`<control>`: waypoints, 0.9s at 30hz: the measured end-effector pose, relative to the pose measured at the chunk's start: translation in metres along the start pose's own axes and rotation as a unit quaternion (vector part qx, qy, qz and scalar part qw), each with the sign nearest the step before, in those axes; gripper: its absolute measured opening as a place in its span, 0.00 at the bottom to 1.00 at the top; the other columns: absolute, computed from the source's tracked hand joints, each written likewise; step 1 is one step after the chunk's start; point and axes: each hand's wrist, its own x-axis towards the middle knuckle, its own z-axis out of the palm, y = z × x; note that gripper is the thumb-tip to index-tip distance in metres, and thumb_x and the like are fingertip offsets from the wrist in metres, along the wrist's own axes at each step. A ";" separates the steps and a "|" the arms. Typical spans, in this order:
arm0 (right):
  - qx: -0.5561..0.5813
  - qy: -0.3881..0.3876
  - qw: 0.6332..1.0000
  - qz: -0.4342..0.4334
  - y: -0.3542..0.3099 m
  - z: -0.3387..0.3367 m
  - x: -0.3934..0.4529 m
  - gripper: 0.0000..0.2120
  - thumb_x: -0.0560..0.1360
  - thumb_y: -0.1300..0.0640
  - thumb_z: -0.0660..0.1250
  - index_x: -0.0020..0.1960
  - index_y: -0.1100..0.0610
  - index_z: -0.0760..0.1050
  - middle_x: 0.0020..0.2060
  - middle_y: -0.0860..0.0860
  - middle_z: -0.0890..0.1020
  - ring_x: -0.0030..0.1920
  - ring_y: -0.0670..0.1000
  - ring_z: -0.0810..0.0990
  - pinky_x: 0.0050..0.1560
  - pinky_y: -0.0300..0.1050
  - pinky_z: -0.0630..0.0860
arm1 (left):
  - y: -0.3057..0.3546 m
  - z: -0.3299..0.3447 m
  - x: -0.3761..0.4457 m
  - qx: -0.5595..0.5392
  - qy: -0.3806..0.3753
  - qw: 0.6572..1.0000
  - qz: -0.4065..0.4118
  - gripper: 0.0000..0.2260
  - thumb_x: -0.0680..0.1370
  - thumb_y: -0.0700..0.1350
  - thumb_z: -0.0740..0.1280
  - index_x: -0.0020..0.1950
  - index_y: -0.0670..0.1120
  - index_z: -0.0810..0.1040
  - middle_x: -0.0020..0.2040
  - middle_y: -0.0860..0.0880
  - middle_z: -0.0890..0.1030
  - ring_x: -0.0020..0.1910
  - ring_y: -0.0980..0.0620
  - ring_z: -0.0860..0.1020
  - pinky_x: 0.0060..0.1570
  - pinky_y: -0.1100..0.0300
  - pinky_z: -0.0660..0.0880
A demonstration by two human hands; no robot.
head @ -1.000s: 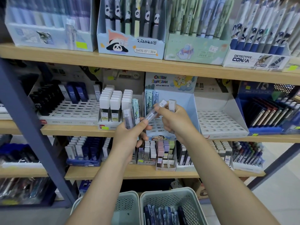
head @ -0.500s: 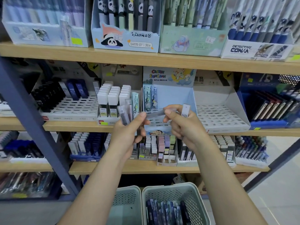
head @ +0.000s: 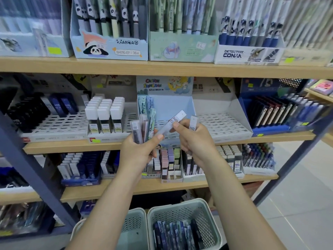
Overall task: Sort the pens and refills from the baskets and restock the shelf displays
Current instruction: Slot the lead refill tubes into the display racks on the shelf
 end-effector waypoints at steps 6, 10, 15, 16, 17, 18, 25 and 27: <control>-0.068 0.055 0.996 0.011 -0.013 -0.034 -0.003 0.09 0.82 0.56 0.63 0.45 0.58 0.75 0.19 0.41 0.71 0.20 0.40 0.67 0.29 0.40 0.64 | -0.015 0.031 -0.005 0.050 -0.030 0.998 -0.023 0.07 0.77 0.45 0.74 0.48 0.42 0.82 0.38 0.44 0.86 0.25 0.52 0.72 0.24 0.62 0.68; -0.023 0.072 0.997 -0.004 -0.017 -0.055 -0.004 0.09 0.81 0.59 0.65 0.44 0.61 0.77 0.18 0.41 0.72 0.19 0.39 0.71 0.23 0.33 0.66 | -0.021 0.052 -0.003 0.068 -0.021 0.997 -0.029 0.09 0.76 0.47 0.74 0.49 0.42 0.83 0.35 0.44 0.84 0.25 0.51 0.73 0.27 0.59 0.70; -0.092 0.126 0.988 -0.013 -0.010 -0.095 0.001 0.15 0.82 0.53 0.64 0.37 0.47 0.76 0.21 0.38 0.72 0.27 0.40 0.69 0.32 0.40 0.63 | -0.022 0.063 0.009 0.058 0.023 0.997 -0.035 0.08 0.75 0.48 0.76 0.50 0.46 0.81 0.26 0.47 0.79 0.23 0.52 0.75 0.32 0.57 0.74; -0.119 0.134 0.984 -0.010 -0.008 -0.102 0.002 0.14 0.82 0.52 0.63 0.38 0.46 0.77 0.23 0.37 0.73 0.30 0.41 0.69 0.34 0.40 0.63 | -0.023 0.066 0.012 0.062 0.024 0.997 -0.034 0.09 0.75 0.48 0.76 0.51 0.46 0.81 0.26 0.47 0.79 0.23 0.53 0.75 0.31 0.58 0.74; -0.142 0.132 0.981 -0.004 -0.007 -0.107 0.002 0.12 0.82 0.52 0.63 0.41 0.46 0.78 0.26 0.38 0.75 0.31 0.40 0.69 0.34 0.40 0.63 | -0.024 0.068 0.015 0.066 0.024 0.997 -0.032 0.09 0.76 0.48 0.76 0.51 0.45 0.81 0.26 0.47 0.78 0.23 0.53 0.75 0.29 0.59 0.73; -0.157 0.120 0.980 0.003 -0.005 -0.111 0.001 0.10 0.82 0.52 0.62 0.45 0.47 0.79 0.30 0.39 0.77 0.31 0.39 0.70 0.35 0.39 0.64 | -0.025 0.071 0.017 0.069 0.024 0.997 -0.030 0.09 0.76 0.48 0.75 0.51 0.45 0.81 0.26 0.46 0.78 0.22 0.54 0.74 0.27 0.61 0.73; -0.181 0.056 0.982 0.010 0.001 -0.118 0.002 0.09 0.83 0.49 0.59 0.55 0.46 0.78 0.54 0.43 0.84 0.52 0.41 0.79 0.43 0.37 0.68 | -0.028 0.094 0.026 0.108 -0.002 0.994 -0.005 0.04 0.77 0.44 0.74 0.51 0.47 0.82 0.35 0.48 0.83 0.24 0.56 0.75 0.26 0.62 0.73; -0.169 0.056 0.984 0.012 0.000 -0.121 0.003 0.08 0.84 0.50 0.59 0.52 0.43 0.77 0.53 0.44 0.84 0.54 0.42 0.80 0.44 0.38 0.69 | -0.031 0.100 0.026 0.119 -0.007 0.993 -0.004 0.03 0.77 0.44 0.73 0.49 0.49 0.81 0.40 0.47 0.85 0.26 0.54 0.75 0.28 0.59 0.73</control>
